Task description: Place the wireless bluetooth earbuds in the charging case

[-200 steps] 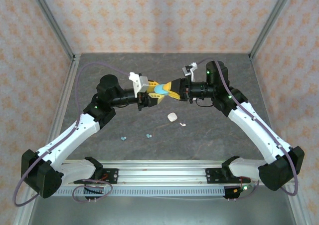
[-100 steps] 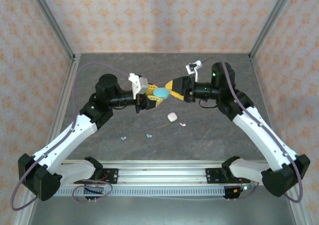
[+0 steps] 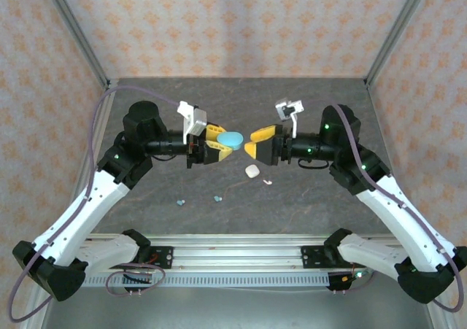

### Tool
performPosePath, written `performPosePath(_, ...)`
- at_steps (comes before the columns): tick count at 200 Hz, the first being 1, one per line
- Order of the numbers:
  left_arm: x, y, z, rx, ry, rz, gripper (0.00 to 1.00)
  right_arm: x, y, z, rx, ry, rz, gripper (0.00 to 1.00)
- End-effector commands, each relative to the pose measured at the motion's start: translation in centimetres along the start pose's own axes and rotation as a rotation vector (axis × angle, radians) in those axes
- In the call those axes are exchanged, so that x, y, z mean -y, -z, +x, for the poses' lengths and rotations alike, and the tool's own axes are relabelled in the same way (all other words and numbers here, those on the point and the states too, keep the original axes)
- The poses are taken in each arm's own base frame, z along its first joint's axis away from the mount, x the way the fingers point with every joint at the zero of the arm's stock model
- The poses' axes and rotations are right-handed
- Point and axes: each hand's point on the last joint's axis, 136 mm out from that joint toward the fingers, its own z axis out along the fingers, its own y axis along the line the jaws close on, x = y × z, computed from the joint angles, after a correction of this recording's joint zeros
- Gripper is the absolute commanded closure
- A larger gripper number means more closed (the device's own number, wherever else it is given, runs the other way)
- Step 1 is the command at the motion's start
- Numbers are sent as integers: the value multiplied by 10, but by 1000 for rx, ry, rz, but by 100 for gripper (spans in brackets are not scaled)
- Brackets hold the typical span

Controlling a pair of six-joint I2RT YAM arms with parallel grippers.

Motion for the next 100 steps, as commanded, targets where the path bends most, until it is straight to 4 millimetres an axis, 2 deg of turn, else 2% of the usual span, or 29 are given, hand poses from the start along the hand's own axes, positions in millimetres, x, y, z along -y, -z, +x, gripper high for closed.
performPosePath(1,13,8,-12,11,22,31,99,-12,-4,-3,-20,115,-29,29)
performPosePath(21,15,9,-13,12,21,30,99,-14,-9,-3,-29,132,-37,30)
performPosePath(76,17,8,-11,13,31,47,100,-14,-18,-6,-25,145,-77,48)
performPosePath(100,19,8,-10,8,35,60,100,-14,-20,-11,-6,147,-86,51)
